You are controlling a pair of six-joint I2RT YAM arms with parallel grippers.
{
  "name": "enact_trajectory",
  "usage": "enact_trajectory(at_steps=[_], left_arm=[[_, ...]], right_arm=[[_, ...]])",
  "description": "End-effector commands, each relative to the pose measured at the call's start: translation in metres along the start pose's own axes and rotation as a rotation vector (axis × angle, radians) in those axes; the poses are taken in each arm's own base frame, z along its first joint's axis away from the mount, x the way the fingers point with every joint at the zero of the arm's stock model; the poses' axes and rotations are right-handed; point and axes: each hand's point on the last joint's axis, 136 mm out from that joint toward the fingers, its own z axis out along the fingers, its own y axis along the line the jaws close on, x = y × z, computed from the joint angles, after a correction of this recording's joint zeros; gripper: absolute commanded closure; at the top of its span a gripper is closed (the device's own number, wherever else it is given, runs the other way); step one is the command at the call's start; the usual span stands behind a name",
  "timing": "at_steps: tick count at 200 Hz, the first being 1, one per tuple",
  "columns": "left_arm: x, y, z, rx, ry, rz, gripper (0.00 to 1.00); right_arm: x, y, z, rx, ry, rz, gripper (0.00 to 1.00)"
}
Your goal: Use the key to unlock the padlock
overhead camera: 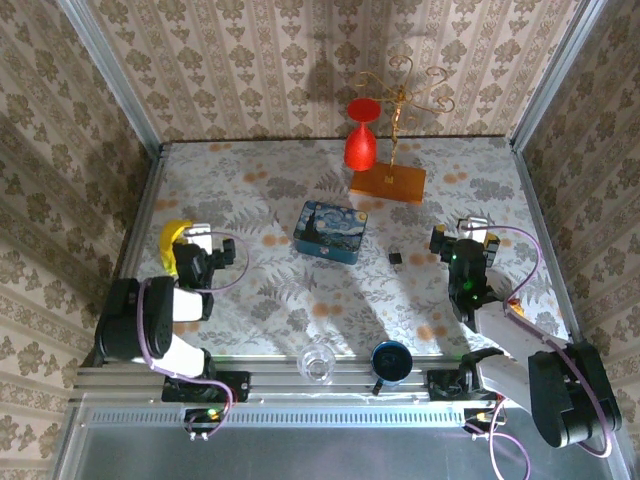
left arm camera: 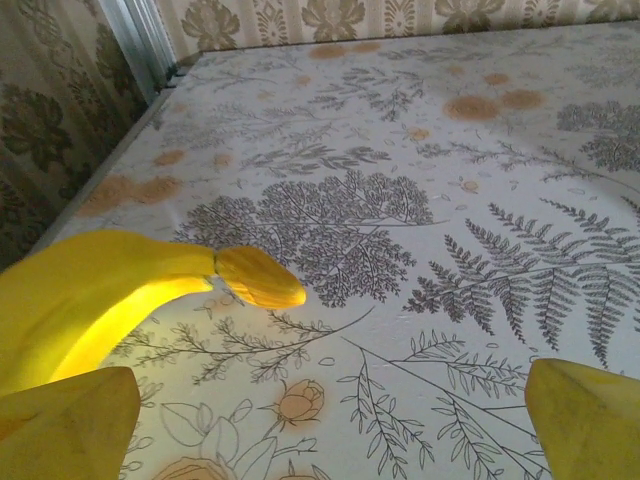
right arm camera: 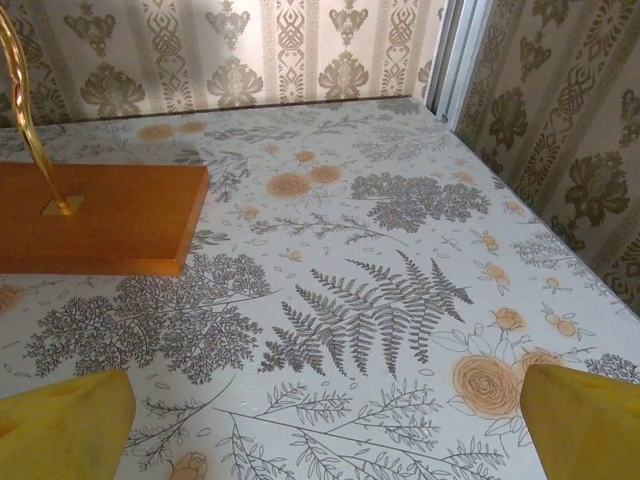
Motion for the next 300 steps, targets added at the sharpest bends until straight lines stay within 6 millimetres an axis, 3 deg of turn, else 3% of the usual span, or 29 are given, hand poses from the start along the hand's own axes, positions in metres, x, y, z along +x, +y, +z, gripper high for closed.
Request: enact_trajectory(at_steps=[1,32,80,103,106,128,175,192,216,300], left_arm=[[-0.029,-0.002,0.007,0.045,-0.114,0.000,0.00],[-0.027,-0.012,0.024,0.134,-0.012,0.006,0.00],[-0.028,-0.018,0.024,0.160,-0.013,0.023,0.00],[-0.027,-0.017,0.024,0.157,-0.013,0.023,0.00],[-0.027,-0.017,0.024,0.157,-0.013,0.023,0.00],[-0.028,-0.016,0.024,0.153,-0.013,0.023,0.00],[-0.028,-0.017,0.024,0.152,-0.012,0.025,0.00],[-0.028,-0.017,0.024,0.152,-0.012,0.025,0.00],[-0.027,-0.017,0.024,0.152,-0.010,0.026,0.00],[-0.027,-0.017,0.024,0.147,-0.007,0.029,0.00]], right_arm=[[-0.007,-0.002,0.002,-0.004,-0.039,0.014,0.00],[0.002,0.004,0.012,-0.049,-0.032,0.019,0.00],[-0.002,0.025,0.026,-0.140,-0.081,-0.016,0.00],[0.002,0.030,0.035,-0.152,-0.083,-0.031,0.00],[0.010,0.032,0.038,-0.154,-0.065,-0.040,0.00],[0.023,0.034,0.048,-0.154,-0.058,-0.041,0.00],[0.028,0.029,0.069,-0.170,0.059,0.005,0.00],[0.028,0.032,0.069,-0.210,0.060,0.012,0.00],[0.030,0.054,0.065,-0.375,0.084,-0.018,0.00],[0.029,0.055,0.065,-0.383,0.078,-0.019,0.00]])
